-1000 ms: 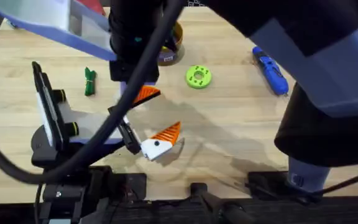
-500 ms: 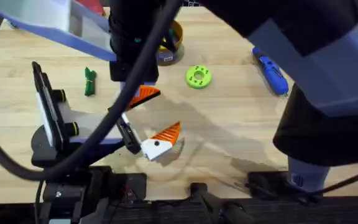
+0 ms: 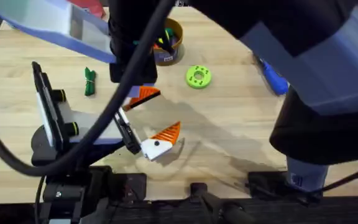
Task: Pick up the gripper from the table and insert it into the empty holder that is missing its gripper. Then pick up a screw, insert it into the mounting hole, and use the screwdriver to tighten it. Finally, clean up the table by picking up the vegetable and placing it into the bucket.
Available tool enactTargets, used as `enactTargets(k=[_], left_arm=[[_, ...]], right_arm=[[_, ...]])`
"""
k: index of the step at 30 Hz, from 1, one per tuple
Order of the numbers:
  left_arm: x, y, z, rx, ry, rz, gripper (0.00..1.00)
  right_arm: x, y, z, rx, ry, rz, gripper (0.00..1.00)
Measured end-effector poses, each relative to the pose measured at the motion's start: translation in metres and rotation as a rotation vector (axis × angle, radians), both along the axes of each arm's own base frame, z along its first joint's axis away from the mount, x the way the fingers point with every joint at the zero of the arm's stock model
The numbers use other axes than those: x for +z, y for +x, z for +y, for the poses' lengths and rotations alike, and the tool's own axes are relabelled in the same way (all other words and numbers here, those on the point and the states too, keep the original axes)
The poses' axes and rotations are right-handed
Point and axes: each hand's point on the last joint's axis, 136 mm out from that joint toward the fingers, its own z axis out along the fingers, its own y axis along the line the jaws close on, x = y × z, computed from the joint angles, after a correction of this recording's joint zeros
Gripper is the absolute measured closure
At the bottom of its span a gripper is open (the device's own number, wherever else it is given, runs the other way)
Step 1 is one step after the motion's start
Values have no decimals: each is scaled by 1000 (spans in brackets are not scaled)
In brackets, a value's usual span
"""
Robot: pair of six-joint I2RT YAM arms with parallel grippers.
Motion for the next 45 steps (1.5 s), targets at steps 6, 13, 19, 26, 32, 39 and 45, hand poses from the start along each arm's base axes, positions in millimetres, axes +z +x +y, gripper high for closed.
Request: enactTargets(k=[6, 13, 19, 26, 32, 39, 45], left_arm=[[0, 0, 0, 0, 0, 0, 15], [0, 0, 0, 0, 0, 0, 15], [0, 0, 0, 0, 0, 1, 16], [0, 0, 0, 0, -1, 1, 16], [0, 0, 0, 0, 0, 1, 15], [0, 0, 0, 0, 0, 1, 15], [0, 0, 0, 0, 0, 1, 15]], right_arm=[[0, 0, 0, -3, 0, 1, 995], [0, 0, 0, -4, -1, 2, 995], [-6, 1, 1, -11, -12, 11, 996], [-16, 0, 6, -13, -29, 23, 996], [-16, 0, 6, -13, -30, 21, 996], [-16, 0, 6, -13, -30, 22, 996], [-16, 0, 6, -13, -30, 22, 996]])
